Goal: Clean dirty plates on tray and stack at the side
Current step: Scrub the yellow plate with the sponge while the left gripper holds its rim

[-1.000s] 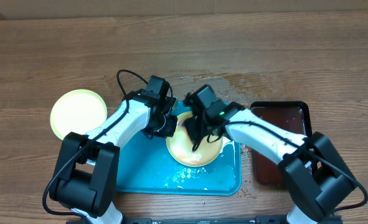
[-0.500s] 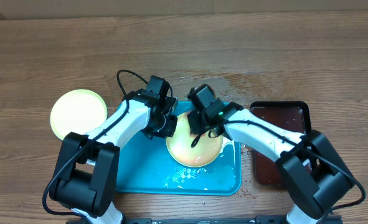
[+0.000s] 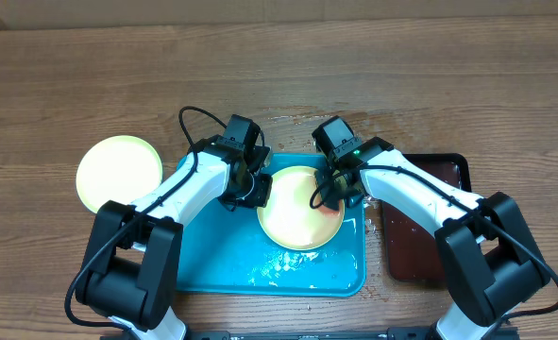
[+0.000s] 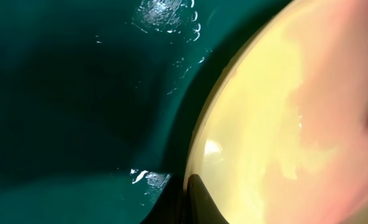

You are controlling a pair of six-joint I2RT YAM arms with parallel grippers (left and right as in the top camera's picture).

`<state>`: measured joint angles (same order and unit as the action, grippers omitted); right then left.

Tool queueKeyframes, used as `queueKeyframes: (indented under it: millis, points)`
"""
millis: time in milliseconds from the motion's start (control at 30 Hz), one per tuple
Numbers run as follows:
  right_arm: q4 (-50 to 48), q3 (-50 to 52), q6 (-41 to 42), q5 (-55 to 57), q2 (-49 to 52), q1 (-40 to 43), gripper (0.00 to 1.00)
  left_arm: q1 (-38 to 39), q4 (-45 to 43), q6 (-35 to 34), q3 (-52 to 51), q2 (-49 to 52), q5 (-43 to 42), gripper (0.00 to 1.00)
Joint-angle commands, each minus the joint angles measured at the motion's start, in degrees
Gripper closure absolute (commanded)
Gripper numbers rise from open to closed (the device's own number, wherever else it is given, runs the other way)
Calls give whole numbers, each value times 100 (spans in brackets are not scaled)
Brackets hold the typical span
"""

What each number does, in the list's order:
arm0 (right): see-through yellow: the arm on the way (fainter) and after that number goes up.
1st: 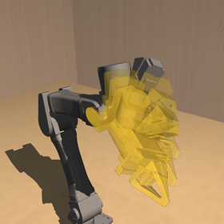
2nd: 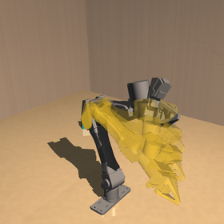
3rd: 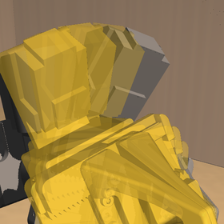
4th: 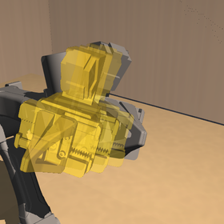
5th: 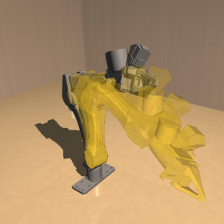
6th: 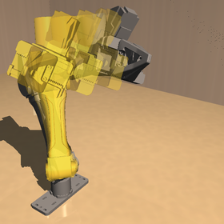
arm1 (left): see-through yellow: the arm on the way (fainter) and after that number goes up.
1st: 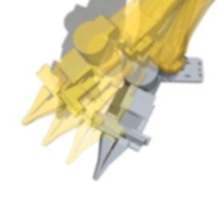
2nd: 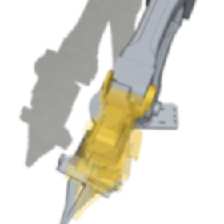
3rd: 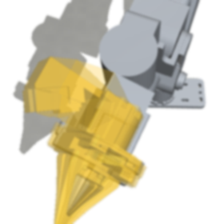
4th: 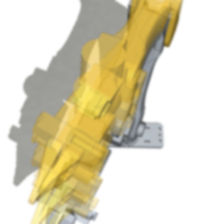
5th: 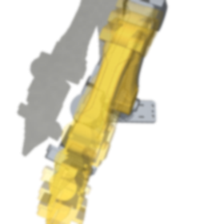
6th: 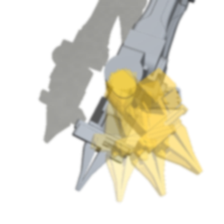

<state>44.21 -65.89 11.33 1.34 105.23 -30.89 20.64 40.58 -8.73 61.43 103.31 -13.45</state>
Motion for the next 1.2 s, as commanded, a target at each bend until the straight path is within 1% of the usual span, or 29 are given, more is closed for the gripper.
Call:
queueKeyframes:
  millis: [0, 100, 167, 233, 333, 367, 433, 467, 633, 733, 767, 933, 1033, 1167]
  points:
    - [568, 0, -389, 94, 120, 131, 96, -136, 72, -162, -46, 94, 216, 96]
    - [1021, -151, -393, -295, 120, 122, 96, -188, 70, -162, -46, 94, 221, 96]
    - [1110, -173, -439, -680, 118, 122, 96, -199, 68, -160, -46, 94, 221, 96]
    - [1119, -173, -568, -1425, 118, 85, 96, -197, 59, -160, -46, 94, 221, 96]
    - [979, -173, -531, -2236, 118, -39, 96, -199, 48, -160, -46, 94, 219, 96]
    - [907, -173, -472, -2494, 118, -107, 96, -199, 46, -160, -46, 94, 188, 96]
    - [769, -173, -66, -2706, 118, -284, 96, -199, 46, -160, -46, 94, 184, 96]
    - [688, -173, 256, -2715, 118, -422, 96, -199, 44, -160, -46, 94, 184, 96]
    - [297, -170, 1268, -2693, 120, -966, 96, -199, 44, -160, -46, 94, 179, 96]
    - [52, -170, 1786, -2662, 120, -1106, 96, -199, 44, -160, -46, 94, 179, 96]
    - [-48, -170, 2092, -2518, 120, -1115, 96, -199, 44, -160, -46, 94, 173, 96]
    - [-538, -168, 2608, -1864, 120, -1093, 96, -199, 55, -157, -46, 94, 170, 96]
    - [-817, -168, 3126, -1075, 120, -1091, 96, -197, 55, -157, -46, 94, 118, 96]
    - [-1104, -168, 3567, -299, 125, -1091, 96, -192, 55, -151, -46, 94, 44, 96]
